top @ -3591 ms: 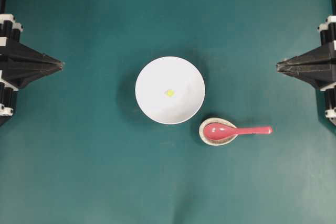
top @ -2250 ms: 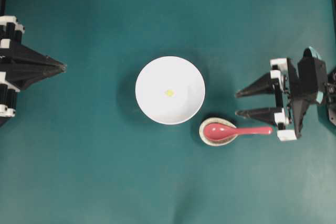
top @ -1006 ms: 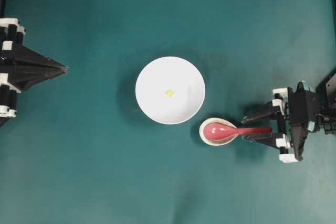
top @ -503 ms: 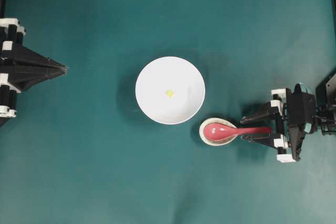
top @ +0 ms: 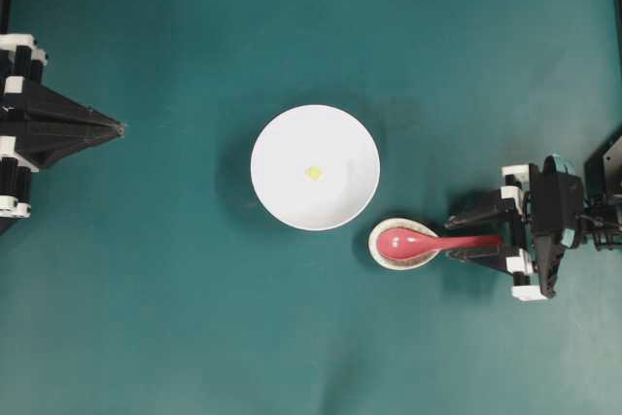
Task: Scoop the yellow hexagonal prism block from the bowl with a spoon using the right arm.
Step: 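Close the right gripper on the red spoon handle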
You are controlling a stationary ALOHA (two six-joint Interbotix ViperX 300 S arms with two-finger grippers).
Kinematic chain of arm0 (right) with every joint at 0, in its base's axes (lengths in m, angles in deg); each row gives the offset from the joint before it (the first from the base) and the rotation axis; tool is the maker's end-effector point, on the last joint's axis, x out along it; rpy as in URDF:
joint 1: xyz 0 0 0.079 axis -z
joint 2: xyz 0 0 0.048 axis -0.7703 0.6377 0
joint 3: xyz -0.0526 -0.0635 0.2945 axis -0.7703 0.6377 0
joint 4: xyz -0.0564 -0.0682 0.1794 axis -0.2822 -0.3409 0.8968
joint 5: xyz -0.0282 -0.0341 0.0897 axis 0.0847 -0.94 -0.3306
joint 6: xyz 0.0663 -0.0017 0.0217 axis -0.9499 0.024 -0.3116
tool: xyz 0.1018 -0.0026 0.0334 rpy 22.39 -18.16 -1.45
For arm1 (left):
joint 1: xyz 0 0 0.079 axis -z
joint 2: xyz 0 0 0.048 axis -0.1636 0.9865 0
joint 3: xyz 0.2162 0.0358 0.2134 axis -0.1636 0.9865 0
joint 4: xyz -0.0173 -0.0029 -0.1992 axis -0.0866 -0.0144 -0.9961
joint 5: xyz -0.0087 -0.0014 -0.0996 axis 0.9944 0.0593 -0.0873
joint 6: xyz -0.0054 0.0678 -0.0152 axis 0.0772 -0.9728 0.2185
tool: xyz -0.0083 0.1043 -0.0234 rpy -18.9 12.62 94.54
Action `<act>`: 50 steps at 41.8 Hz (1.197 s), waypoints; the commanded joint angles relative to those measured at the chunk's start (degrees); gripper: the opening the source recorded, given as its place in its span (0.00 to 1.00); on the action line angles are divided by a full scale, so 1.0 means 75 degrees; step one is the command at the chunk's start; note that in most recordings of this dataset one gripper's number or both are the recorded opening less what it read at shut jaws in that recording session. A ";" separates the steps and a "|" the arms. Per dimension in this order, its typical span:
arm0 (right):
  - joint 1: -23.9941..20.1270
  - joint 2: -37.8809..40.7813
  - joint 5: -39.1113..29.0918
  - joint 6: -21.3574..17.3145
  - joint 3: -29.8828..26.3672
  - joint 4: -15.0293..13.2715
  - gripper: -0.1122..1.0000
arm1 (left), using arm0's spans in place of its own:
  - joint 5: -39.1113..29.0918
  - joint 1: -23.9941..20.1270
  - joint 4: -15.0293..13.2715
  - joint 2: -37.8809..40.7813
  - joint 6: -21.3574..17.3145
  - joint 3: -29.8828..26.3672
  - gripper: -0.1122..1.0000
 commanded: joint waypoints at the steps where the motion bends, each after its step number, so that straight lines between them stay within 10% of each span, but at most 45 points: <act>1: -0.0035 -0.0059 0.0035 -0.0012 -0.0047 0.0012 0.57 | 0.0059 0.0000 0.0000 0.0059 -0.0012 -0.0070 0.10; 17: -0.0035 -0.0059 0.0035 0.0000 -0.0047 0.0000 0.30 | 0.0059 0.0000 0.0012 0.0059 -0.0012 -0.0059 0.10; 50: -0.0047 -0.0094 -0.0012 -0.0012 -0.0070 0.0047 0.29 | -0.0117 0.0000 0.0012 0.0059 -0.0012 -0.0059 0.10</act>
